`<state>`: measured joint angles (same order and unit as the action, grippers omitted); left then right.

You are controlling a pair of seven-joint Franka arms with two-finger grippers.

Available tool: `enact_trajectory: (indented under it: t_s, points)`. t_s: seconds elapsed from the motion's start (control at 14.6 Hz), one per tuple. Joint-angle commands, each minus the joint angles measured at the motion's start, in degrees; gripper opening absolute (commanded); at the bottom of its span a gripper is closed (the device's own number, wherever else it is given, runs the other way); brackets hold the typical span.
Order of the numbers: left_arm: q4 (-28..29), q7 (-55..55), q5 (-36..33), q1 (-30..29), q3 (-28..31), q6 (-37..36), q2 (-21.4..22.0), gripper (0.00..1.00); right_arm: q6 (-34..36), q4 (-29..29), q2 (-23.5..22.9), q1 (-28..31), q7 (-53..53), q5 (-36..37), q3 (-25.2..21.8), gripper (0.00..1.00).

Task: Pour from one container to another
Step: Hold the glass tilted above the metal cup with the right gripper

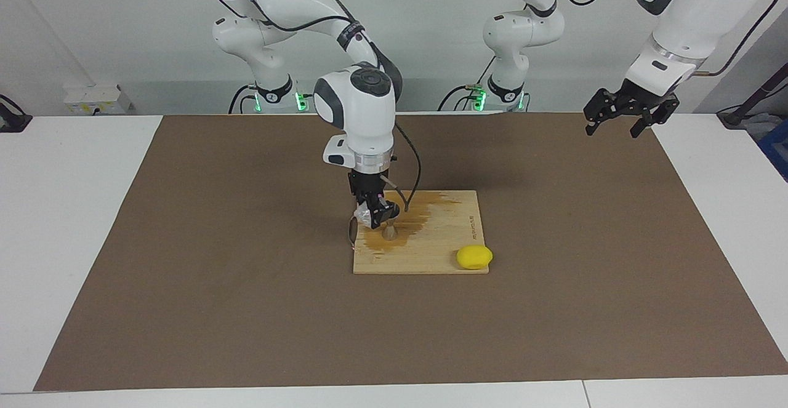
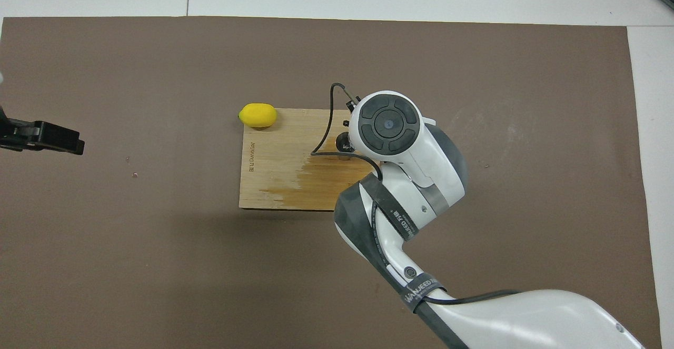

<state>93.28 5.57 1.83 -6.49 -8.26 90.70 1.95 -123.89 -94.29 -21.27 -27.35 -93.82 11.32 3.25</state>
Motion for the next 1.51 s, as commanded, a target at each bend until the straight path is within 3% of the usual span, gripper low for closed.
enact_trajectory:
  t_s: [0.0,0.21,1.44]
  points:
    - [0.76,-0.29,-0.68,0.43,-0.09,1.66,1.21,1.0,-0.12,1.83,-0.61,0.11,-2.07,0.46,0.27,0.32]
    - [-0.47,-0.38,-0.51,0.34,-0.71,-1.92,1.39,1.0,-0.3,1.92,-0.7,0.37,-2.16,-2.16,0.27,0.33]
    - [0.76,-0.03,-0.6,0.25,-0.89,-1.67,2.18,1.0,-0.39,2.54,-0.7,5.11,-1.28,-15.96,0.27,0.33]
